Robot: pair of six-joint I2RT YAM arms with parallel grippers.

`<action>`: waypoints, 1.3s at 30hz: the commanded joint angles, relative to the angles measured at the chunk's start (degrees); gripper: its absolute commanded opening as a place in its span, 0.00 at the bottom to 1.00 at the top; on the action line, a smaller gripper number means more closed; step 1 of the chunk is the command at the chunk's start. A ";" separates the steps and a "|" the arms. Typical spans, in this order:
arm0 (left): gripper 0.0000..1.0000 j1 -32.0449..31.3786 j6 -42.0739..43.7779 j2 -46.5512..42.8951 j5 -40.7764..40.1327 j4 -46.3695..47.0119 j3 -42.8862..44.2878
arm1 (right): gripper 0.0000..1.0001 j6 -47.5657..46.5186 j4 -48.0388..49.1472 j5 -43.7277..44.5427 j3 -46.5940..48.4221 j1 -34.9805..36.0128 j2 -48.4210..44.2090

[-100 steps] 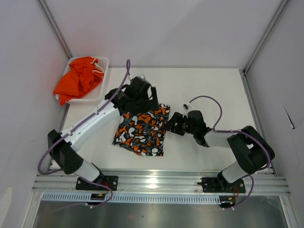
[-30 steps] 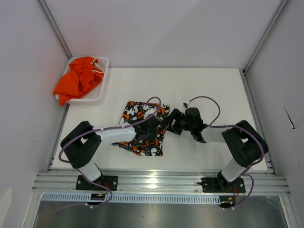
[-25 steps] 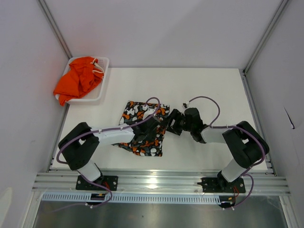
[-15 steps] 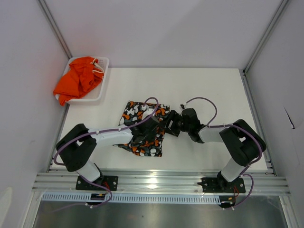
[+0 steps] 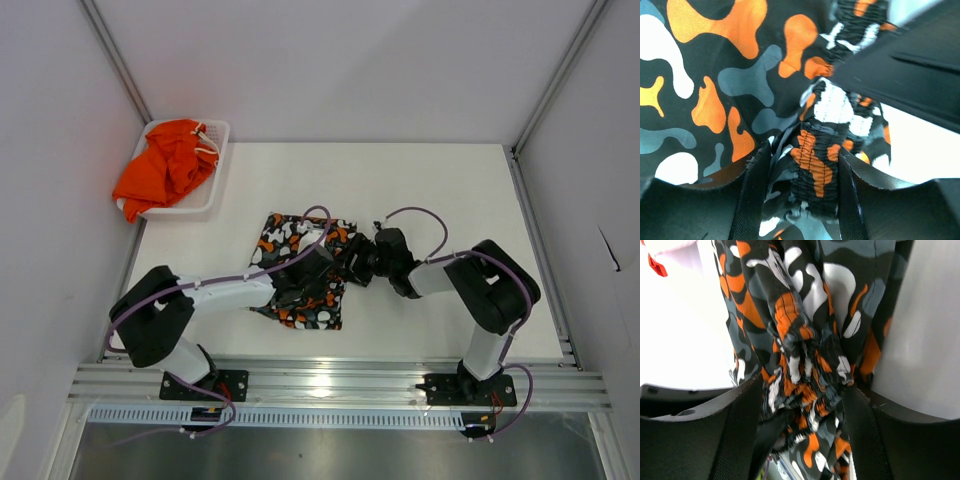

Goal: Fold and stack the shorts
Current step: Fold the shorts

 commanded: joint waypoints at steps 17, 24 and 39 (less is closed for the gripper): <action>0.54 -2.79 1.22 -3.59 -2.69 0.51 0.00 | 0.57 -5.76 -11.41 5.81 7.81 2.92 -1.90; 0.53 -2.79 1.48 -3.85 -3.48 -0.28 0.44 | 0.57 -10.07 -19.86 9.16 10.98 3.62 -5.42; 0.53 -2.97 1.22 -4.03 -3.40 0.68 -0.18 | 0.57 -4.19 -9.49 1.95 8.26 4.50 0.46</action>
